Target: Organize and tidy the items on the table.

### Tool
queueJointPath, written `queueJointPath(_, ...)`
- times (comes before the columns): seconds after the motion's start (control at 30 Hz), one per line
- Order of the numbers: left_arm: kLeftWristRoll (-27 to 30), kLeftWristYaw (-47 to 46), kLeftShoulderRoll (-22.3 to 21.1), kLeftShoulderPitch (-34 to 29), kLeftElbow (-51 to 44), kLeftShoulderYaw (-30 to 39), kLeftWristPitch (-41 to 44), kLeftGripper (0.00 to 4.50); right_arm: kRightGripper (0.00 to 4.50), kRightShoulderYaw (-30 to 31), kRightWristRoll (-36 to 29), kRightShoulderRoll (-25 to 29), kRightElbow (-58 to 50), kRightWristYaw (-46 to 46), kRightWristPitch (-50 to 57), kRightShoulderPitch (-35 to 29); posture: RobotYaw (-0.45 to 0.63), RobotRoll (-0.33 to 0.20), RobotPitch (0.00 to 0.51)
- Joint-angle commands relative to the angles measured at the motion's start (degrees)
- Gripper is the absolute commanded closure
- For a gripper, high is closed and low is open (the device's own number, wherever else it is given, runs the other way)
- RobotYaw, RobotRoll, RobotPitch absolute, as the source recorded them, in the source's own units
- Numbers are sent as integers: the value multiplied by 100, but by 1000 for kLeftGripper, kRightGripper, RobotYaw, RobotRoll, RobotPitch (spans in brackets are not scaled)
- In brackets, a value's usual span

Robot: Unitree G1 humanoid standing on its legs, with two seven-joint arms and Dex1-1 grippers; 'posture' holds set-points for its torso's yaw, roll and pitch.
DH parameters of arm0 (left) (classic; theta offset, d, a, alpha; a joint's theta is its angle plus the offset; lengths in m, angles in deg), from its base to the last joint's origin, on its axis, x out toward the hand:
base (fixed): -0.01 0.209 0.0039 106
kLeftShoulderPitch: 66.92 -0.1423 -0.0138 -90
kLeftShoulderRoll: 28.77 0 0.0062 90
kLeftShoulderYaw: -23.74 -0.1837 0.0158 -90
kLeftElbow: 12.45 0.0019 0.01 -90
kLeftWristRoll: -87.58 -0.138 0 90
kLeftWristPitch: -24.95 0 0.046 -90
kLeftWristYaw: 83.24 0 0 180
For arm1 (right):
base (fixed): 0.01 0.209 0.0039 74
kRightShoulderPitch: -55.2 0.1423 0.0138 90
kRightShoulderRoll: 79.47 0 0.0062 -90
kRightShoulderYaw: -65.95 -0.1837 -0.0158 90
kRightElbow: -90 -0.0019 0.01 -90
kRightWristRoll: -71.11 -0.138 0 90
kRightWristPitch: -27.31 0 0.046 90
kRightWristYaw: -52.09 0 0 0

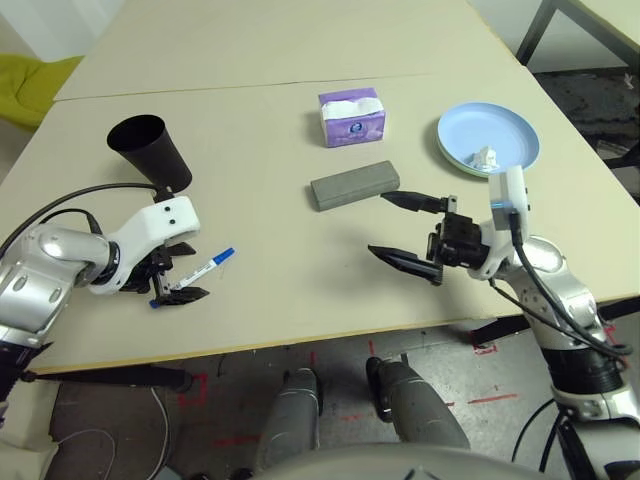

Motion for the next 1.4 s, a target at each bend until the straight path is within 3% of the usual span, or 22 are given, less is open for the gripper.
queueJointPath(0.03,-174,-66,226,-150,283,-203,-141,26,0,11,-25,13,-84,1,47,2,-88,0,178)
queueJointPath(0.1,-189,-77,336,-135,408,-195,-237,26,0,12,-21,15,-79,3,49,9,-88,0,177)
queueJointPath(0.53,-53,351,376,-291,527,-82,-344,4213,0,3,-17,13,-47,3,39,70,-89,0,171)
queueJointPath(0.77,544,811,284,-47,227,356,-143,4240,0,14,-44,22,-52,54,35,15,-87,0,173)
queueJointPath(0.97,2149,794,509,958,-191,1362,1263,4240,0,2,-105,-29,-12,74,47,43,-70,0,183)
queueJointPath(1.1,2863,125,876,1642,-87,2090,1975,4240,0,-10,-135,-68,18,67,49,54,-60,0,184)
queueJointPath(1.23,2862,-1001,1368,1902,72,2761,1901,4240,0,-81,-248,-161,26,-31,99,74,-52,0,187)
queueJointPath(1.4,2107,-2170,1494,1713,284,2924,1344,4240,0,-219,-451,-320,-26,-296,299,117,-37,0,188)
